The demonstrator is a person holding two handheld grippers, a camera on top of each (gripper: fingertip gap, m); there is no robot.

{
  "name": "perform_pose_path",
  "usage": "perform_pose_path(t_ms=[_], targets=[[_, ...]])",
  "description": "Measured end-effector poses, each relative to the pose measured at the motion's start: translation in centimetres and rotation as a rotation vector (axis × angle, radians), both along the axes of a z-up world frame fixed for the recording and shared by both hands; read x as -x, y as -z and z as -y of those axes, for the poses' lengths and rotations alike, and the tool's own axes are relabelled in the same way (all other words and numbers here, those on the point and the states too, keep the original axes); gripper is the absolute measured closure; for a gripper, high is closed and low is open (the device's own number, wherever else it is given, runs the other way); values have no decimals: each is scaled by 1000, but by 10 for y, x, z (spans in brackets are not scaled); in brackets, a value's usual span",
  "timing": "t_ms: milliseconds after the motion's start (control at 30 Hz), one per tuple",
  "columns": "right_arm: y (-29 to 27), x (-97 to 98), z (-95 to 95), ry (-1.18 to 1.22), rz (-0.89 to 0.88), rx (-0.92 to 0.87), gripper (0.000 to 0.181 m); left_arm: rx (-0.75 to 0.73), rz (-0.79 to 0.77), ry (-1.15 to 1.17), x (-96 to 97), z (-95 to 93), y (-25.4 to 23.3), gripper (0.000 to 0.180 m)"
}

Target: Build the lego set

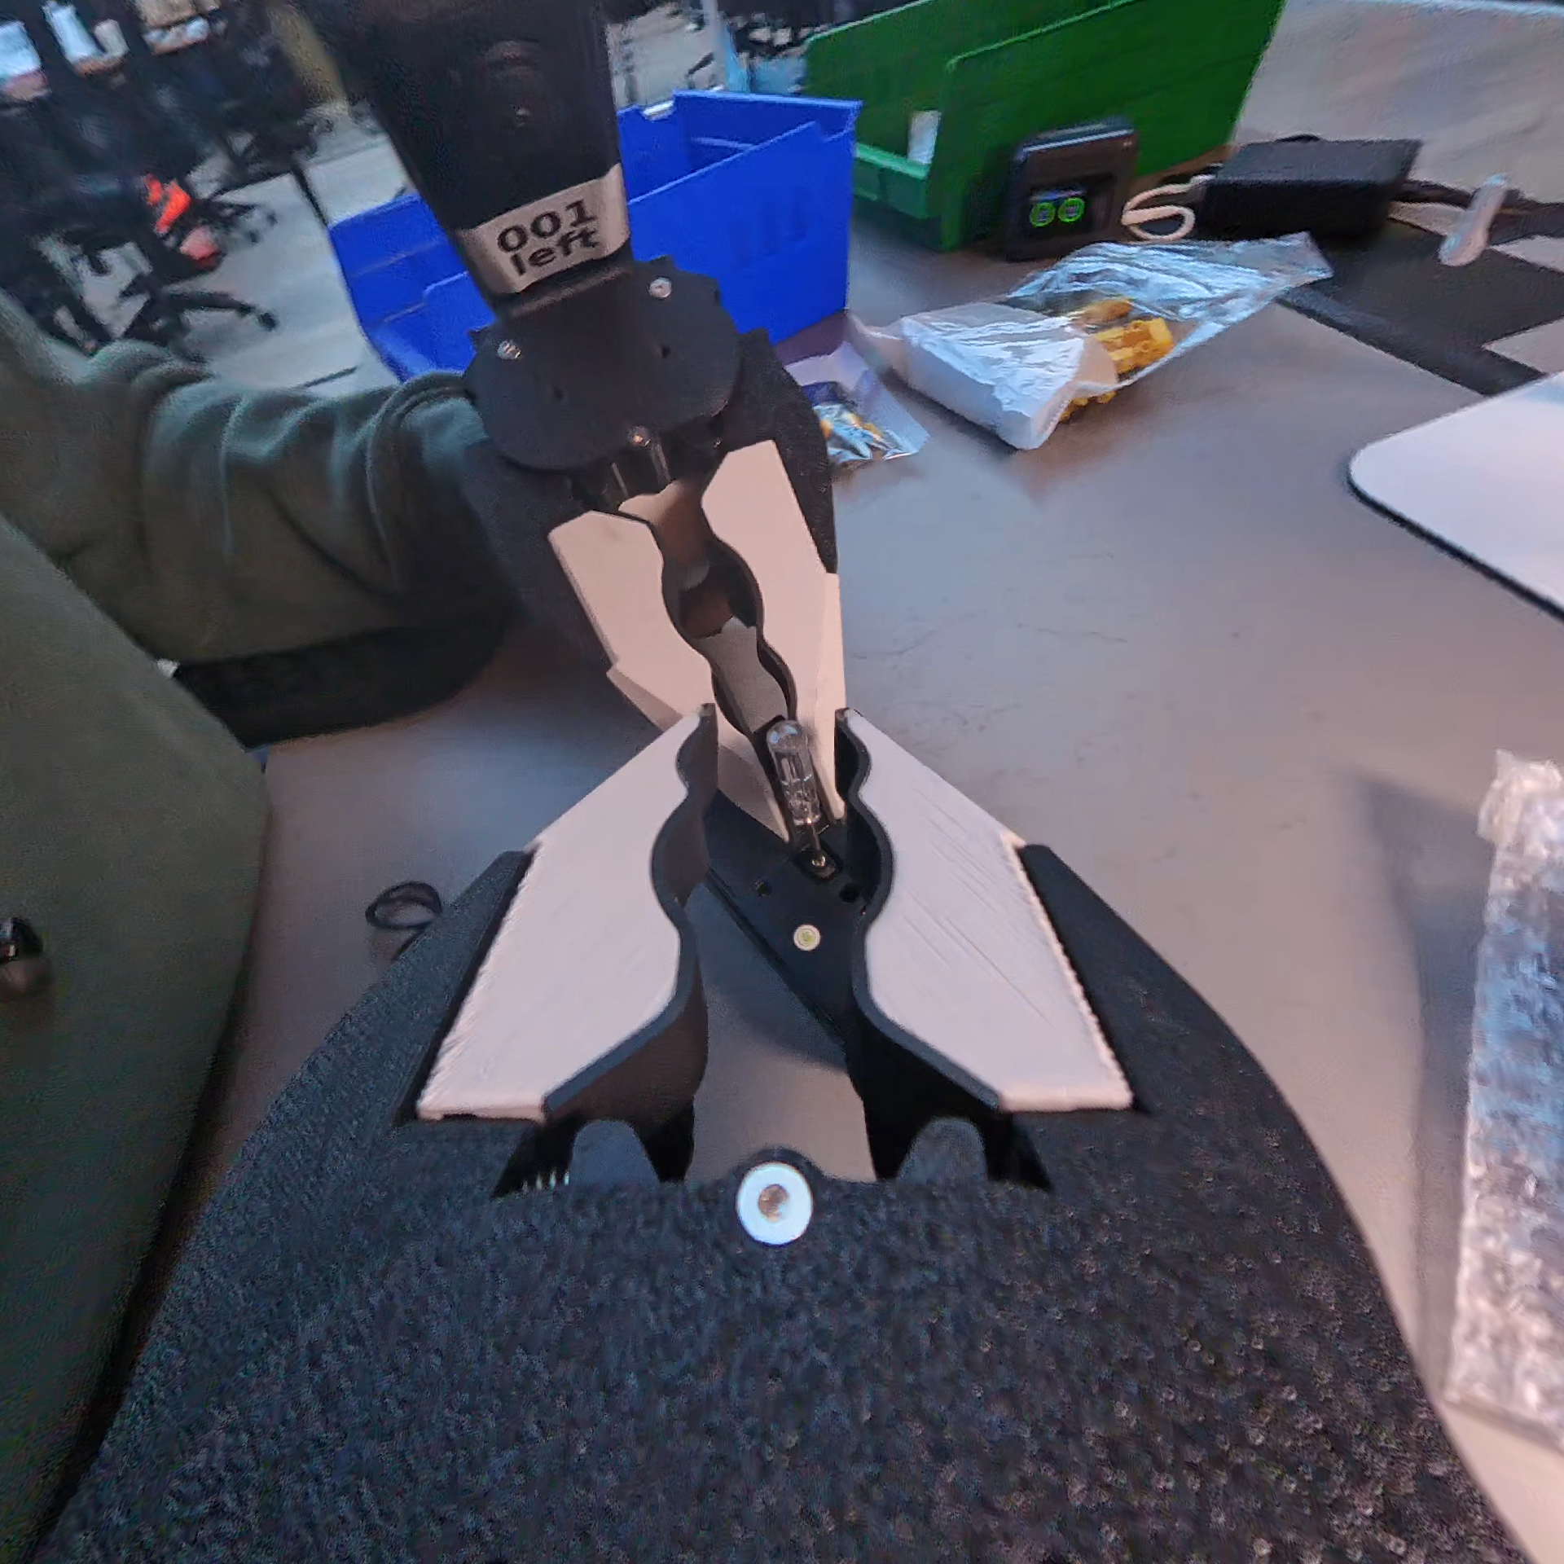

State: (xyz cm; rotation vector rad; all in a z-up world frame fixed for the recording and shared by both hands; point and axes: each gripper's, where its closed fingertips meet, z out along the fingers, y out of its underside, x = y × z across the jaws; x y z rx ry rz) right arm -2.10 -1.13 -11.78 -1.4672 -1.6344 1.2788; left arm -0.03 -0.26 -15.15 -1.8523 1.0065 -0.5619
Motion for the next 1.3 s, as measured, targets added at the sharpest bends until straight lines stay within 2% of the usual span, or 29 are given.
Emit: perform_pose_path(t_ms=[100, 167, 267, 400, 533, 733, 900, 1067, 1167, 1300], targets=[[3, 3, -7, 163, 16, 9, 164, -3, -4, -7, 0, -1, 0, 172], [6, 5, -7, 179, 18, -15, 174, -3, -6, -19, 0, -2, 0, 172], [7, 7, -9, 123, 33, -18, 174, 2, 1, -21, 1, -2, 1, 171], [7, 8, -4, -146, 48, -33, 174, 9, 29, 3, 3, 0, -1, 163], [7, 1, 7, -479, 1, -99, 174, 29, 89, 40, 2, 5, -7, 165], [6, 0, 13, -659, 33, 18, 173, 39, 80, 46, 0, 5, -5, 170], [5, -1, 7, -488, 29, -10, 173, 57, 89, 20, -2, 2, -4, 171], [-2, -6, 14, -212, -26, -65, 148, 39, 56, 17, -2, 3, -4, 171], [-10, -7, 4, -37, -61, -7, 157, 43, 59, -1, 0, 1, -4, 172], [-1, -5, -10, 144, -39, -25, 158, 51, 67, -13, 1, 0, -4, 171]])
